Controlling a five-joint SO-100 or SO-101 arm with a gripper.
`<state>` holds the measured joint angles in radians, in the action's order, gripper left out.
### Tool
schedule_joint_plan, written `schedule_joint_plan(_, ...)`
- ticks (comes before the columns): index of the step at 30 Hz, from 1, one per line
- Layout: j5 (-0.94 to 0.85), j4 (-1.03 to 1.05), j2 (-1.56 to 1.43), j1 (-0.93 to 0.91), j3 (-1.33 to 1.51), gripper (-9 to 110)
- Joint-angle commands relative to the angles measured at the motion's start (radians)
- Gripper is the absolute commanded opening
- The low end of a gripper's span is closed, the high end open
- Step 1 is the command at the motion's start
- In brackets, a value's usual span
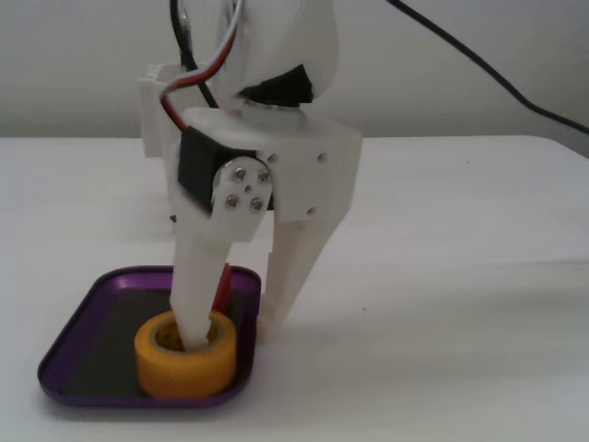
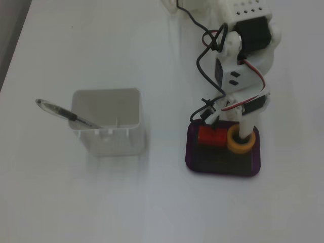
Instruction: Remove the yellow tape from the box.
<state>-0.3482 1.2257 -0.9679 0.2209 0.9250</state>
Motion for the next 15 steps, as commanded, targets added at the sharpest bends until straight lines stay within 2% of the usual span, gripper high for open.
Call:
schedule_joint_plan(1, -0.006, 0.006, -0.021, 0.002, -0.055, 8)
schedule_joint_plan(15, -0.006, 0.029, -0.023, 0.003, -0.055, 7)
